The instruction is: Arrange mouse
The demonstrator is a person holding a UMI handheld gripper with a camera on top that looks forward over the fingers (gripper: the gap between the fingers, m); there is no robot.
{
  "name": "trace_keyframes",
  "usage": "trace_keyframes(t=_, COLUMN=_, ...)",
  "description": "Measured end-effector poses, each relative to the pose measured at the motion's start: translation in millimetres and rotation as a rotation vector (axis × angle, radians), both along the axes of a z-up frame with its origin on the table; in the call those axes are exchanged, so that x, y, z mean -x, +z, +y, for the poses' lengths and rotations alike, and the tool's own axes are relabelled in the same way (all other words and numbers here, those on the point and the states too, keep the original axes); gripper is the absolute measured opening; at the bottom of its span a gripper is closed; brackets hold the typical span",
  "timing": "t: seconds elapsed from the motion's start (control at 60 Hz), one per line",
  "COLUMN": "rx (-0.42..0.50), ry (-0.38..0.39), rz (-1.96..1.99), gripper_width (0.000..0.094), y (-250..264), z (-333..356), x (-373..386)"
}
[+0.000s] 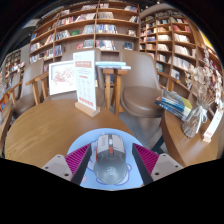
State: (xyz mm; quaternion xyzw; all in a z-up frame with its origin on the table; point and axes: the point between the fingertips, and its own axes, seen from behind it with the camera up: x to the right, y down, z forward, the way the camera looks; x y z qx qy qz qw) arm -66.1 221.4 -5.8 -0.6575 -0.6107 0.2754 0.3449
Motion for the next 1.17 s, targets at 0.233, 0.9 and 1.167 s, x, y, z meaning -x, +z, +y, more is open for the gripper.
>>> trace_keyframes(t=0.233, rx=0.011, ry=-0.018, rz=0.053, gripper_width=0.0847, y=66.6, z=-29.3, x=-59.2)
trace_keyframes(t=0.9, rx=-0.048, ry=0.044, rz=0.188, gripper_width=0.0849, y=163.3, z=-140.3, x=-327.8)
trace_keyframes(t=1.167, rx=-0.058, ry=0.039, rz=0.215, gripper_width=0.085, y=175.6, z=-142.4, x=-344.5)
